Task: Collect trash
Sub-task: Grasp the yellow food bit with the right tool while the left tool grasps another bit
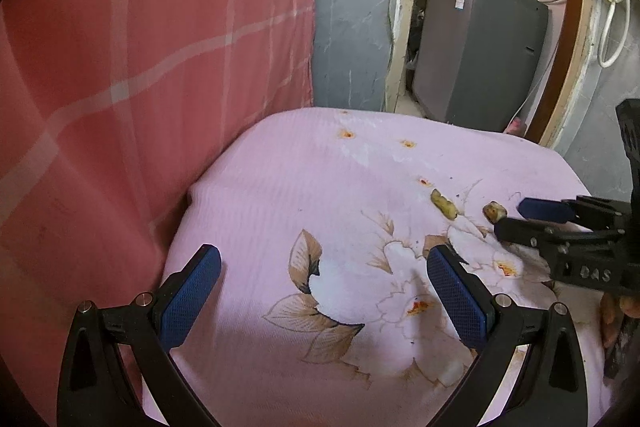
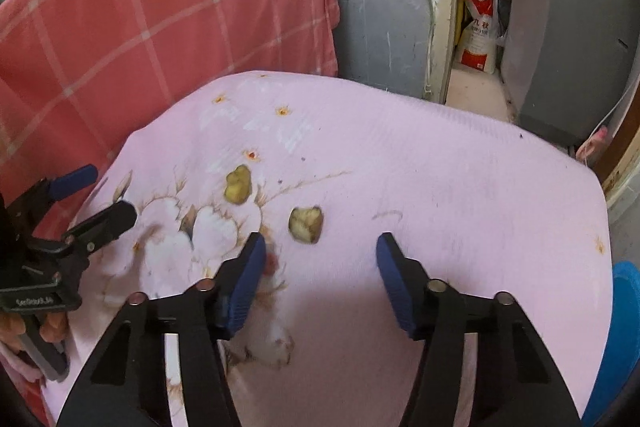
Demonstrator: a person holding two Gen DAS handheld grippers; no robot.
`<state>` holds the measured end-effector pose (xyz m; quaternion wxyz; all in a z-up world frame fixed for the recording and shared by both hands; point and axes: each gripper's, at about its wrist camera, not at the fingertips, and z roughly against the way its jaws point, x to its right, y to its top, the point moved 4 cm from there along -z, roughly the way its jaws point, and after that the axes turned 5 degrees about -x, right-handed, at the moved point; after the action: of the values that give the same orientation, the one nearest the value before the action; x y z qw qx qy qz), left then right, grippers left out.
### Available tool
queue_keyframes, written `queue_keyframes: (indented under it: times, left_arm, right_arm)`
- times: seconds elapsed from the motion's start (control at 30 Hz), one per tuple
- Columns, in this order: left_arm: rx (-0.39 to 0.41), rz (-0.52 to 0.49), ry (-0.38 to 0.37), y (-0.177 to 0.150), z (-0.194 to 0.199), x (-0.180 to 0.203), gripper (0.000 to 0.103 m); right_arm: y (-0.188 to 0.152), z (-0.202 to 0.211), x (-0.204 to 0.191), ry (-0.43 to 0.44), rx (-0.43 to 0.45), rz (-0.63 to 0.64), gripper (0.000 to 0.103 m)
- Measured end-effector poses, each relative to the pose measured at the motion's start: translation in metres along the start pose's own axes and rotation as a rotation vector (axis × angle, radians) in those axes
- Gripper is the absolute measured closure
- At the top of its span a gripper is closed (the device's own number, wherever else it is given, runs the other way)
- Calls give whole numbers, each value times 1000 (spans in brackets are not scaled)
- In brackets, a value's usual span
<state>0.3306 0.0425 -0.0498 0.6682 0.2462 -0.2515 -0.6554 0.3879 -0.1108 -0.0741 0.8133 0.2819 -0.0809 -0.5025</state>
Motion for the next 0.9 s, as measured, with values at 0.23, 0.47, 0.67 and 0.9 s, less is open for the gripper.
queue_keyframes:
  times: [0.23, 0.47, 0.67, 0.9]
  left_arm:
    - [7, -4, -13, 2, 3, 1, 2]
    - [13, -12, -33, 8, 4, 13, 2]
    - [4, -73, -74, 14, -4, 37, 2]
    - [-5, -187, -110, 20, -18, 65, 14]
  right_arm:
    - [1, -5, -3, 29, -17, 28, 78]
    - [0, -1, -7, 32, -6, 60, 89]
    - [-12, 18, 16, -3, 24, 17, 89]
    - [-38, 26, 42, 25, 41, -81, 89]
